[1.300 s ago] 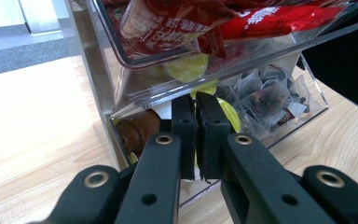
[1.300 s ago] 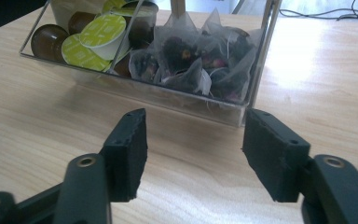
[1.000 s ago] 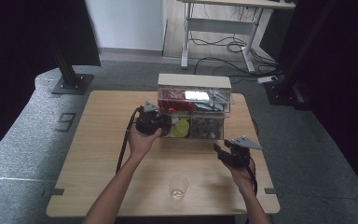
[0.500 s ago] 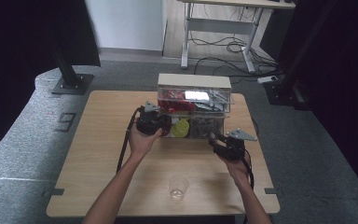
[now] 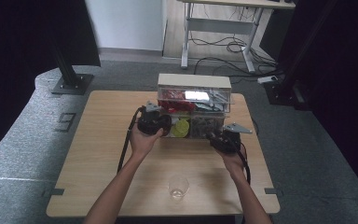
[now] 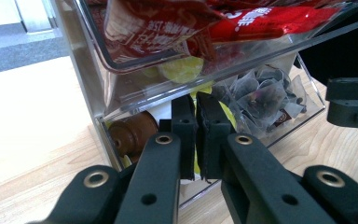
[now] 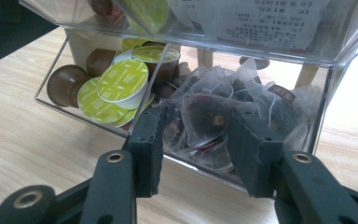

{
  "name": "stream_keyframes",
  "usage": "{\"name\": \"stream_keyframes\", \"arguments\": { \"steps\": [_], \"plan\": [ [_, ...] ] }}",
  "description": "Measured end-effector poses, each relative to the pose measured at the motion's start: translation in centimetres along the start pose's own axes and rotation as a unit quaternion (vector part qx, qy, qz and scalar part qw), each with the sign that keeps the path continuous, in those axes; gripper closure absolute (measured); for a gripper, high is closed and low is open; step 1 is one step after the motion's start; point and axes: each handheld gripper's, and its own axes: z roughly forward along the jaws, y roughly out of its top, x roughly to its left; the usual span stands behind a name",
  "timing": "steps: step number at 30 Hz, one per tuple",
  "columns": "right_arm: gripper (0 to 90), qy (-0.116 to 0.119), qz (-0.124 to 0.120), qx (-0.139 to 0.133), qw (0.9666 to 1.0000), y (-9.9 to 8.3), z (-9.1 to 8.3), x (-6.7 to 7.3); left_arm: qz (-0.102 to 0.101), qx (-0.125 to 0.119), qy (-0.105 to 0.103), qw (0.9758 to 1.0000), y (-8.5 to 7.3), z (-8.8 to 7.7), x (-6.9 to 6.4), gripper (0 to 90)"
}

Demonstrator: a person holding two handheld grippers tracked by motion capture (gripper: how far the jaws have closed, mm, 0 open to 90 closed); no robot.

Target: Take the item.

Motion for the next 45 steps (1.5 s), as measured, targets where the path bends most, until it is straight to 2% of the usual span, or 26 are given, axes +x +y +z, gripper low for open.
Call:
{"name": "stream_keyframes", "arguments": {
  "steps": [9, 13, 24, 32, 39, 41, 43, 45],
  "plan": [
    [57.2, 0.003, 0.016, 0.003, 0.9999, 0.2, 1.3, -0.4, -0.001, -0.001, -0.004, 1.0000, -0.1, 0.1, 0.0, 86.2],
    [57.7, -0.005, 0.009, 0.004, 0.9999, 0.5, 1.8, -0.4, -0.002, -0.001, -0.004, 1.0000, -0.2, 0.1, 0.0, 85.9],
    [59.1, -0.004, 0.003, 0.003, 1.0000, 0.9, 2.9, -0.3, -0.003, -0.002, -0.006, 1.0000, -0.1, 0.1, 0.0, 86.0],
    [59.5, -0.003, 0.009, 0.006, 0.9999, 0.7, 4.0, -0.2, -0.005, -0.001, -0.007, 1.0000, -0.1, 0.2, -0.1, 86.0],
    [71.5, -0.011, 0.000, 0.004, 0.9999, 0.7, 4.3, 0.0, -0.004, -0.001, -0.006, 1.0000, -0.1, 0.2, -0.1, 86.1],
    [77.3, -0.010, -0.002, 0.006, 0.9999, 0.7, 4.4, -0.1, -0.004, -0.001, -0.006, 1.0000, -0.1, 0.2, -0.1, 86.1],
    [86.7, -0.007, -0.001, 0.007, 1.0000, 0.6, 4.5, -0.2, -0.003, 0.000, -0.006, 1.0000, -0.1, 0.2, -0.1, 86.1],
    [88.7, -0.004, -0.002, 0.008, 1.0000, 0.6, 4.5, -0.2, -0.004, 0.000, -0.007, 1.0000, -0.1, 0.2, -0.1, 86.1]
  ]
}}
